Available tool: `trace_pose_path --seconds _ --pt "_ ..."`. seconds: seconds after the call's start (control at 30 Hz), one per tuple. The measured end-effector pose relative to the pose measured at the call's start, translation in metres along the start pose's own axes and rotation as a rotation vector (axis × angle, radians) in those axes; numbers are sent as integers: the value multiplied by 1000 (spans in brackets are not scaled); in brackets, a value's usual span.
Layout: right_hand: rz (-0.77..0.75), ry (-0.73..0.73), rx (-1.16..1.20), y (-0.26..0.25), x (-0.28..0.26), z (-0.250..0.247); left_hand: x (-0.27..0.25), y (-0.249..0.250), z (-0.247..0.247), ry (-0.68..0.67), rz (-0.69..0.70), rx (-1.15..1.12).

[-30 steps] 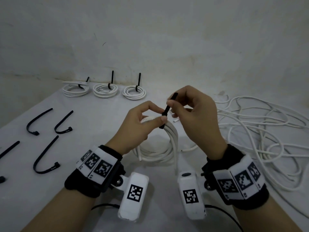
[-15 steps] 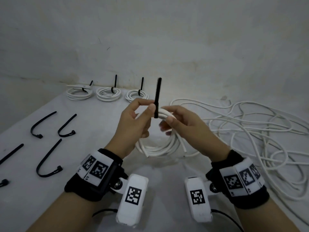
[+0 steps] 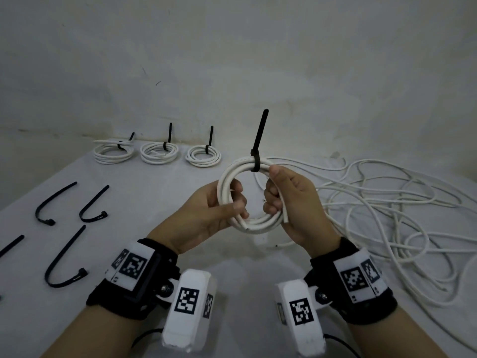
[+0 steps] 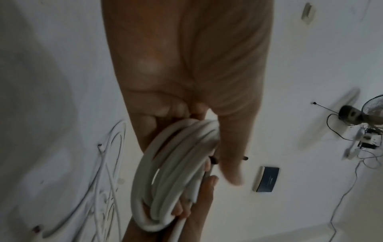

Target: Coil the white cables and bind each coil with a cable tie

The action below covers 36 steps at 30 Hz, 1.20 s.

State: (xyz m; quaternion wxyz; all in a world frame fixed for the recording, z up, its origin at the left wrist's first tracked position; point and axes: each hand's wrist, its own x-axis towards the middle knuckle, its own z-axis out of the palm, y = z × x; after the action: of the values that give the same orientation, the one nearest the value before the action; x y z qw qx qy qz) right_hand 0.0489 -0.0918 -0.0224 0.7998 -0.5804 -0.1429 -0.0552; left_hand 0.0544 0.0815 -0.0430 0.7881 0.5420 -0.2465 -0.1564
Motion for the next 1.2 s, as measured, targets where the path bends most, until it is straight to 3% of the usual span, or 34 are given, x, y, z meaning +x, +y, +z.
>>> trace_pose_path --seconds 0.1,0.3,0.37,0.6,0.73,0.97,1.2 --pt "5 -30 -55 0 0 -5 -1 -1 2 25 19 30" --pt "212 -398 117 -9 3 -41 0 2 5 67 27 -66" --pt "222 -458 117 -10 3 -46 0 1 7 63 33 -79" --pt "182 -324 86 -1 4 -27 0 3 13 138 44 -54" --pt "255 -444 295 -2 3 -34 -1 4 16 153 38 -29" --pt "168 -376 125 -1 0 -27 -1 4 14 107 39 -48" --pt "137 -217 5 -1 0 -19 -4 7 4 -48 63 -14"
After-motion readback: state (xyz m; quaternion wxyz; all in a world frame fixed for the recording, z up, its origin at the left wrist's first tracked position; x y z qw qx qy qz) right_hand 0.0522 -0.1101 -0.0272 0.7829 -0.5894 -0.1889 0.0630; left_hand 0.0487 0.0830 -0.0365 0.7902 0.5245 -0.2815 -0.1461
